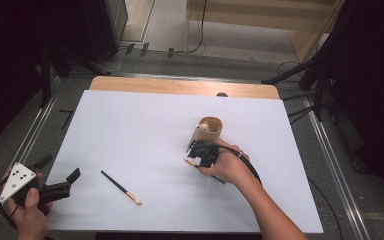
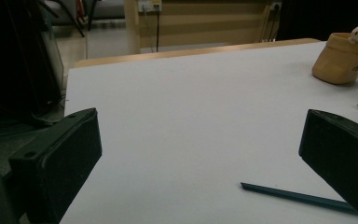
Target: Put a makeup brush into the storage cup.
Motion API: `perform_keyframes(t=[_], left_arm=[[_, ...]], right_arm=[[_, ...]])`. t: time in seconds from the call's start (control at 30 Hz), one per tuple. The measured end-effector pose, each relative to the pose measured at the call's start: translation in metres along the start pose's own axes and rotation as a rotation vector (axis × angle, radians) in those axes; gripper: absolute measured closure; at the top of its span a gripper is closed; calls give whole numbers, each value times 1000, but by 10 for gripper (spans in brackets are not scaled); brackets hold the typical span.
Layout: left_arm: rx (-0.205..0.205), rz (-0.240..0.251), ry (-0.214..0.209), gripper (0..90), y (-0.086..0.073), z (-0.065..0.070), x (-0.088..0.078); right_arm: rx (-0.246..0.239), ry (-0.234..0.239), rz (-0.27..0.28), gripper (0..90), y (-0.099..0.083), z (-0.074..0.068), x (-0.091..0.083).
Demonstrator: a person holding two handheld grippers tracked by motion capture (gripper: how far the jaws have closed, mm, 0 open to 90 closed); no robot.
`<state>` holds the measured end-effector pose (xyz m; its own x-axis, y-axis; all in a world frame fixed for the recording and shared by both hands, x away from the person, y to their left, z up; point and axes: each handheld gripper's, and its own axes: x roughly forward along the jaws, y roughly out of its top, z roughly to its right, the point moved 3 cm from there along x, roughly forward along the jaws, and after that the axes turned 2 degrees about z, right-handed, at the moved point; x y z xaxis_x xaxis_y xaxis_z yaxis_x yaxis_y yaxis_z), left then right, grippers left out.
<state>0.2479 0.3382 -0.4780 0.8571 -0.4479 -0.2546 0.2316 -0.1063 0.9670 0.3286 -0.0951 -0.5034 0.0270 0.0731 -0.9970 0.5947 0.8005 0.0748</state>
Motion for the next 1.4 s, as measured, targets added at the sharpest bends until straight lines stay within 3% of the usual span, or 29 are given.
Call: perform_keyframes(t=[0.13,0.2,0.23,0.43,0.5,0.53,0.57,0.6,0.63,0.67,0.7,0.8,0.9,0.97,1.07,1.1,1.17,1.27,1.37,1.4], left_arm=[[4,-5,-2,0,0,1,1],[5,-5,-3,0,0,1,1],[7,-5,-5,0,0,1,1],[7,-1,-4,0,0,1,1],[7,0,-5,0,0,1,1],[6,-3,-4,0,0,1,1],[7,-2,-3,0,0,1,1],[7,-2,-3,0,0,1,1],[7,-2,-4,0,0,1,1],[7,-2,-4,0,0,1,1],[7,-1,-5,0,0,1,1],[7,-2,-3,0,0,1,1],[6,-2,-3,0,0,1,1],[7,-2,-4,0,0,1,1],[6,0,-3,0,0,1,1],[5,0,-2,0,0,1,1],[5,0,-1,0,0,1,0],[3,1,0,0,0,1,1],[5,1,-2,0,0,1,1],[8,-2,-2,0,0,1,1]], right_arm=[[26,2,80,849,-3,4,-7],[31,5,92,849,-3,5,-9],[37,6,134,849,-3,6,-12],[56,40,232,849,-5,8,-20],[78,56,299,849,-6,9,-25],[78,56,299,849,-6,9,-25],[79,56,349,849,-6,11,-28],[79,56,349,849,-6,11,-28],[74,49,398,849,-7,13,-31],[74,49,398,849,-7,13,-31],[77,46,462,849,-8,14,-35],[92,73,550,849,-7,15,-43],[93,82,592,849,-7,14,-47],[91,80,663,849,-7,15,-52],[104,76,711,849,-8,16,-55],[118,75,751,849,-9,18,-58],[116,71,770,849,-9,18,-59],[114,73,892,849,-12,22,-65],[121,78,974,848,-14,25,-69],[121,78,974,848,-14,25,-69]])
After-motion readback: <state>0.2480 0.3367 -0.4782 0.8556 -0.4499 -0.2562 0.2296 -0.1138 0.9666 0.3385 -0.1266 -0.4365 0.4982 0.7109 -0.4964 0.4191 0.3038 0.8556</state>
